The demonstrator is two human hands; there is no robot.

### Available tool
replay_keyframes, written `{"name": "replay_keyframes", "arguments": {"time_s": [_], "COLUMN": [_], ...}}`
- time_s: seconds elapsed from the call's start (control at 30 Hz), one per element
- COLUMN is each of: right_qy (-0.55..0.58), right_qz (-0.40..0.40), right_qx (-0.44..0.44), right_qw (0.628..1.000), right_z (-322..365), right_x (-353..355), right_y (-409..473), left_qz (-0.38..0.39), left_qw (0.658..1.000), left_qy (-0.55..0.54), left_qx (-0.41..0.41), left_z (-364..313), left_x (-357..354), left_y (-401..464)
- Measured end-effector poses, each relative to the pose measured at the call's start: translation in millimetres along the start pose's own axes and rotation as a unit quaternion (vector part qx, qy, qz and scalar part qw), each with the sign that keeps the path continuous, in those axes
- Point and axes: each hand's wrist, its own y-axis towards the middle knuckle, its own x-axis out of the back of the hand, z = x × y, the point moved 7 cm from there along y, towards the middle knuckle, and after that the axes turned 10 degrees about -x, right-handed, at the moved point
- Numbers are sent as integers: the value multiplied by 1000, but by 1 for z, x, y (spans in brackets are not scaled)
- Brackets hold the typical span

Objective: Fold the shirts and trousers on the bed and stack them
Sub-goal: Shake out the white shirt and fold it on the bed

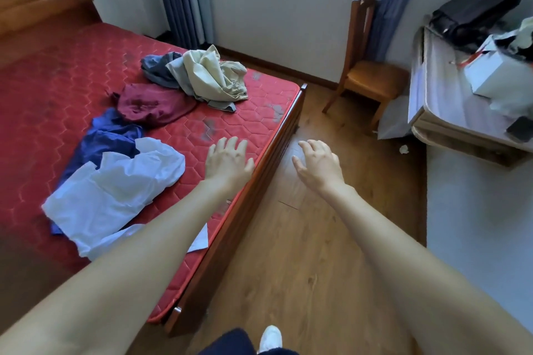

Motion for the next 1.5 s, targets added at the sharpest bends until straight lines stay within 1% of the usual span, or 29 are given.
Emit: {"name": "replay_keyframes", "arguments": {"time_s": [0.1,0.23,0.33,0.53,0.7,0.8,0.97,1.1,1.3,1.5], "right_qy": [-7,-32,-45,-58,-37,-33,-57,-67,-85,-121], "right_qz": [25,82,109,104,84,107,167,193,223,246], "right_qx": [36,80,118,207,263,295,366,427,530,610], "right_qw": [999,993,986,971,960,949,914,881,813,743], "right_z": [4,19,41,116,176,199,228,263,310,349], "right_x": [-20,-58,-77,-81,-86,-104,-144,-164,-194,-248], "right_y": [29,64,101,201,268,287,314,352,389,378], "left_qz": [27,66,73,50,26,44,51,31,10,18], "left_qw": [999,994,990,981,970,958,930,904,848,799], "left_qy": [8,3,9,4,10,3,-11,-22,-34,-40], "left_qx": [42,85,119,190,242,283,364,425,529,600], "left_z": [18,44,71,145,193,213,238,253,263,283], "left_x": [-18,-43,-51,-40,-31,-39,-61,-66,-76,-107], "left_y": [14,31,52,118,156,162,158,174,185,154]}}
